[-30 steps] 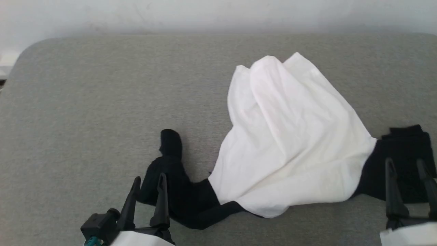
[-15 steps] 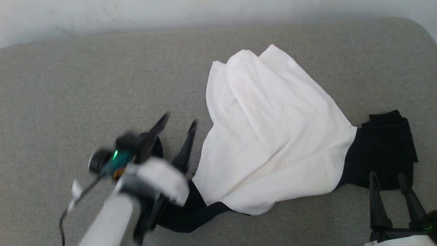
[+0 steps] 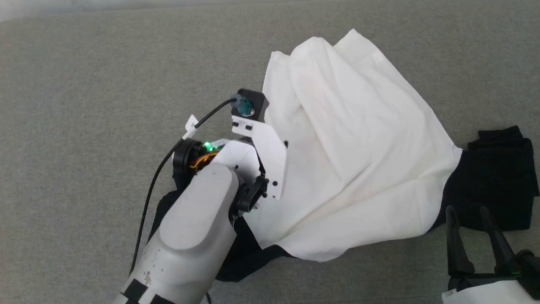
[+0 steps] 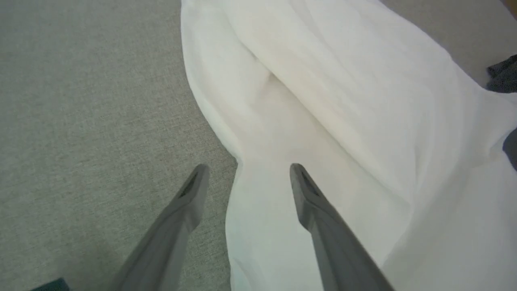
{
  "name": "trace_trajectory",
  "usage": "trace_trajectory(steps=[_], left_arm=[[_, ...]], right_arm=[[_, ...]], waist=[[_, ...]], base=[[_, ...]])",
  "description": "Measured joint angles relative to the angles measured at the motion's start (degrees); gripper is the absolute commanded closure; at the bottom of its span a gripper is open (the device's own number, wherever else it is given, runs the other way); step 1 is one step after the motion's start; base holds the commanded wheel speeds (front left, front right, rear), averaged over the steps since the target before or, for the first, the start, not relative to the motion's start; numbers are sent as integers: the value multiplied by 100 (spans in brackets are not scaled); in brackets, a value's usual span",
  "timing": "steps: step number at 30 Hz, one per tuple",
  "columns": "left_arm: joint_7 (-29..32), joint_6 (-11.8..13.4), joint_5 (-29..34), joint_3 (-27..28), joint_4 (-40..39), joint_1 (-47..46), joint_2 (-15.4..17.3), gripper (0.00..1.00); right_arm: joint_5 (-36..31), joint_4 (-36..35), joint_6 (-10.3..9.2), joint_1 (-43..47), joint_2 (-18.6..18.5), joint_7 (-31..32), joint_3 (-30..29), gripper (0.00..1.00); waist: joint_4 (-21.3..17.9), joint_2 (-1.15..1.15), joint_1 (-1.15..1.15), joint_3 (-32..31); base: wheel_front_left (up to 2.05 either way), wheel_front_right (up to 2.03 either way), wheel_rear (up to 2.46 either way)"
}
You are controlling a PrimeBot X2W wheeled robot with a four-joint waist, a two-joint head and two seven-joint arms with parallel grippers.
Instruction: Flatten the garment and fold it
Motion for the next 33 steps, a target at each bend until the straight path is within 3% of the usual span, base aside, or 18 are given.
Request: trace_trajectory(steps=[5,13,15,20,24,27,33], left_arm=[[194,232,-325,-105,531,-44,-33,0],[-116,302,-892,-510,844,-214,-40,0],[-370,322,-960,-582,944,-247,-37,100],[-980,261,-1085,-594,1233,-443,-56,100],[-1459,49,-1111,-347,1318,-862,60,100],[-1790,-47,-1155,-20,1313,-1284,401,100],[-2336,-22,-1024,457,1290,-1885,1380,100]], right_arm=[[-16,58,0,-29,-1,2,1,0],[-63,104,0,-217,0,26,121,0],[-64,125,0,-228,0,27,127,0],[-64,159,0,-229,-1,26,132,0],[-64,159,0,-257,-1,25,144,0],[-64,160,0,-347,0,24,140,0],[-46,191,1,-543,0,16,133,0]], waist=[[-10,0,0,104],[-75,0,-1,265],[-117,0,-2,295],[-196,0,-1,360],[-243,0,-1,451],[-290,0,-1,576],[-428,0,0,950]], base=[[0,0,0],[0,0,0],[0,0,0],[0,0,0],[0,0,0],[0,0,0],[0,0,0]])
